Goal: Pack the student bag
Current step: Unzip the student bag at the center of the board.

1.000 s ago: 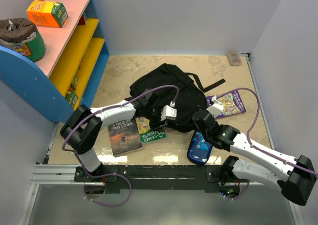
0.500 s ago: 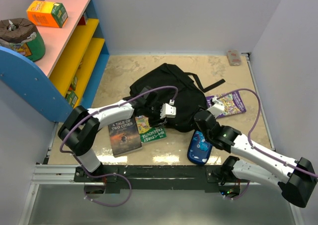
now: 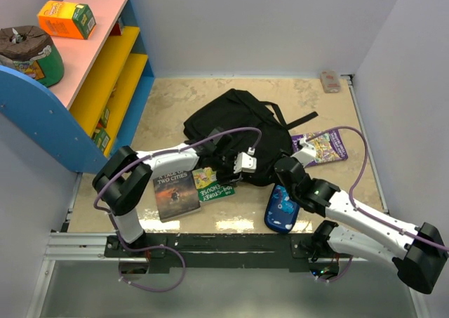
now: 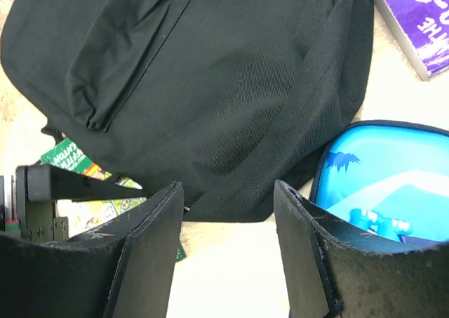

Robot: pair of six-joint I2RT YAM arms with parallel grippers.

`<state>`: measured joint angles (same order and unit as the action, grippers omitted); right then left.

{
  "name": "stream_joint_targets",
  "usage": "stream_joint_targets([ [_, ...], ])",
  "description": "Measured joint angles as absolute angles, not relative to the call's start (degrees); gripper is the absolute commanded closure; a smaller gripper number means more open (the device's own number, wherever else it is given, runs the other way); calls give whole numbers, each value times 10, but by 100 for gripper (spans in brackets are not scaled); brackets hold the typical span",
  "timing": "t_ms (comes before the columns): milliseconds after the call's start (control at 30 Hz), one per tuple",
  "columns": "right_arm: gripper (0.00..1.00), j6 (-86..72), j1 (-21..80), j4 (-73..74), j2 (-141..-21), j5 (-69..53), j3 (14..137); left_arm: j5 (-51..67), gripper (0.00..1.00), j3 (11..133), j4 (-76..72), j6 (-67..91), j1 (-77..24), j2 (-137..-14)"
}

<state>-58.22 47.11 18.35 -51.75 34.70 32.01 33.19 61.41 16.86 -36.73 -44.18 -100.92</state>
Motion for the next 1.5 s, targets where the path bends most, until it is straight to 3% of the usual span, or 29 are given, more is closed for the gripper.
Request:
stream_joint_targets([
  [233,44,-582,470,171,-518,335,300,327,50,619,168,-351,-462,-1010],
  [333,45,-582,468,167,-520,334,291,315,57,626,167,-345,-469,-1017],
  [433,46,-582,464,164,-524,333,287,290,66,635,163,-336,-479,-1034],
  [567,47,-582,463,161,-522,332,286,250,93,648,155,-322,-489,-1054],
  [633,47,-580,461,162,-517,330,286,230,100,651,150,-314,-492,-1056],
  [933,51,-578,456,159,-505,330,283,209,100,655,155,-276,-496,-1051],
  [1167,68,-574,449,139,-590,316,283,236,100,655,187,-254,-495,-1015],
  [1500,78,-584,449,103,-649,288,280,279,100,653,204,-245,-495,-997],
])
